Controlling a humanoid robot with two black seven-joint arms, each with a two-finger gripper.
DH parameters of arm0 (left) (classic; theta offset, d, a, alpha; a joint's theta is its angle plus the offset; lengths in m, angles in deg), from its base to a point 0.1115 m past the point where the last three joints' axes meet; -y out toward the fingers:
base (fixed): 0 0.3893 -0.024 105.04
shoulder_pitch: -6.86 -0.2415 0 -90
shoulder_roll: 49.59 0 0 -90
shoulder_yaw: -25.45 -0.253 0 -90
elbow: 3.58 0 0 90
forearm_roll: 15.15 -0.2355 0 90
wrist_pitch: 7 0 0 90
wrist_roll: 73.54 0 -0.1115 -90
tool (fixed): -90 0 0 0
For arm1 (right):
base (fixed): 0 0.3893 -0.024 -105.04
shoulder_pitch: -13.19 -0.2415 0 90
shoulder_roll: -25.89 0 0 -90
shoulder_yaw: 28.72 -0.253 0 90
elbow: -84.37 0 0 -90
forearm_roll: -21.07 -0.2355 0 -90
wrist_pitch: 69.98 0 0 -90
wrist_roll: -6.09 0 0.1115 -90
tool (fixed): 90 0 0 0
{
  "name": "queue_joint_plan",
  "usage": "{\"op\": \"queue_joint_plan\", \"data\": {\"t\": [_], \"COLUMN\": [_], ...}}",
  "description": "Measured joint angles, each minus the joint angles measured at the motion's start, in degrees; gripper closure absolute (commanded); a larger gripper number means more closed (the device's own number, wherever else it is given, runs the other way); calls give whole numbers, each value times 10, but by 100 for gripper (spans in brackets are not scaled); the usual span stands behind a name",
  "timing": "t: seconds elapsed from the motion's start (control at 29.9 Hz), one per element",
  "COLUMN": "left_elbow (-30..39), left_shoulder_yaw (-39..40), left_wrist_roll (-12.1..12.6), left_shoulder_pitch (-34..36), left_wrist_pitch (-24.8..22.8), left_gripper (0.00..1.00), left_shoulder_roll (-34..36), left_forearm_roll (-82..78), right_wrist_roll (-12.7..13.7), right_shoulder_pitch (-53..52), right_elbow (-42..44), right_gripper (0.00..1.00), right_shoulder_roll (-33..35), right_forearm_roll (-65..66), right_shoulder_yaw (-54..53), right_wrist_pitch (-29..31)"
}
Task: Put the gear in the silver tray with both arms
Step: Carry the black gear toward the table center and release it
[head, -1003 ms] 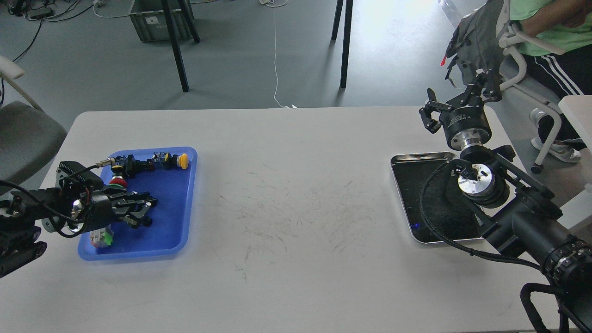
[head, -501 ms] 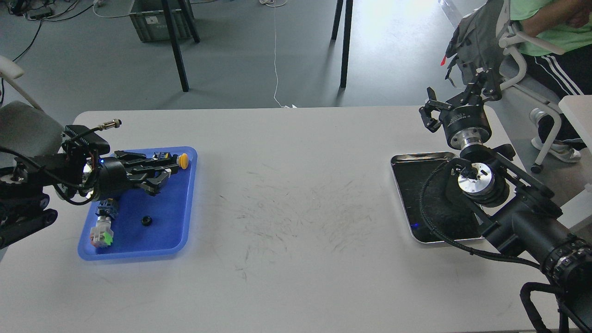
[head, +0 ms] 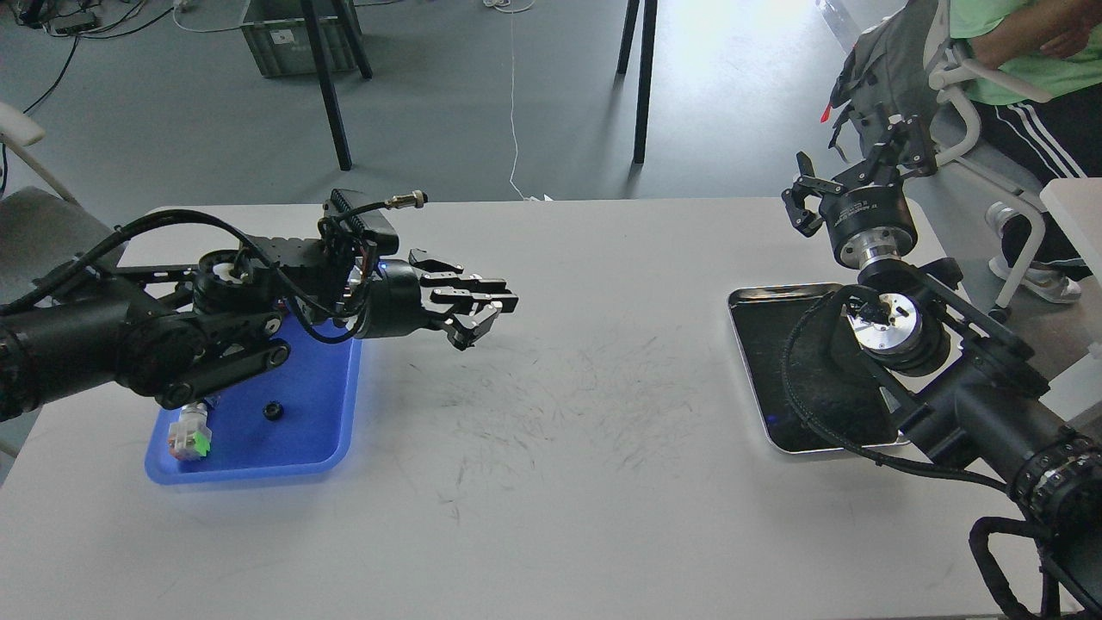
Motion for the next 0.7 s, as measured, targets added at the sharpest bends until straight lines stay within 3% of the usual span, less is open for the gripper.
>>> {"op": "queue_joint_plan", "data": {"t": [0.37, 0.7], "left_elbow": [-122, -181], "left_shoulder_yaw": [-42, -43], "left_wrist_roll": [0, 0], "left_shoulder_pitch": [-40, -62], "left_wrist_pitch": [0, 1], "left_gripper": [79, 78], "left_shoulder_roll": [-191, -208], "left_forearm_roll": [4, 5], "right_wrist_roll": [0, 0], "right_shoulder_pitch": [-9, -9], "right_elbow": [1, 2], "right_gripper": [1, 1], "right_shoulder_roll": [15, 15], "right_forearm_roll": [4, 4], "right_shoulder_yaw": [21, 24], "right_wrist_pitch": [-6, -6]}}
